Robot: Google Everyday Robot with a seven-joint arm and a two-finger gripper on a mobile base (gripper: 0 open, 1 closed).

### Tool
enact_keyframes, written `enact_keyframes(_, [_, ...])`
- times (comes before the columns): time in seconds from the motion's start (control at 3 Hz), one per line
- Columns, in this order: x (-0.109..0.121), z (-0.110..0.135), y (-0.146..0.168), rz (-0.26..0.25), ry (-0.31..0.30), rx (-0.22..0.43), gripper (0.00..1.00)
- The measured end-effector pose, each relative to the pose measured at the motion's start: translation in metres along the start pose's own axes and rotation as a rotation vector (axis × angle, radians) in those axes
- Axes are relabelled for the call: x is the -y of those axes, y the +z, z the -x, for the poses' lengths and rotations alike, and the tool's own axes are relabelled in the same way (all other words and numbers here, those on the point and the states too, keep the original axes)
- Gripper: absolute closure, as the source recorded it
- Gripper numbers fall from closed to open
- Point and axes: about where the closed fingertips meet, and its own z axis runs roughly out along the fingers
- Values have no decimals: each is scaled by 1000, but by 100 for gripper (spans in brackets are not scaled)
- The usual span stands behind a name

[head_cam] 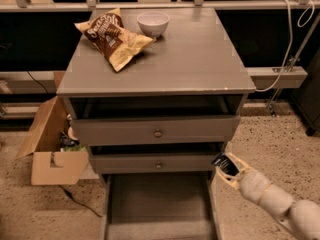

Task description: Pick rxbar blueberry from bottom drawer and place on counter

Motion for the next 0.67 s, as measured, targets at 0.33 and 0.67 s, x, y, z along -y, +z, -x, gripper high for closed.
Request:
enact_keyframes(0.33, [3,3,-3,-5,-6,-1,100])
enact_keyframes(0.67, [9,23,-1,12,-19,43,100])
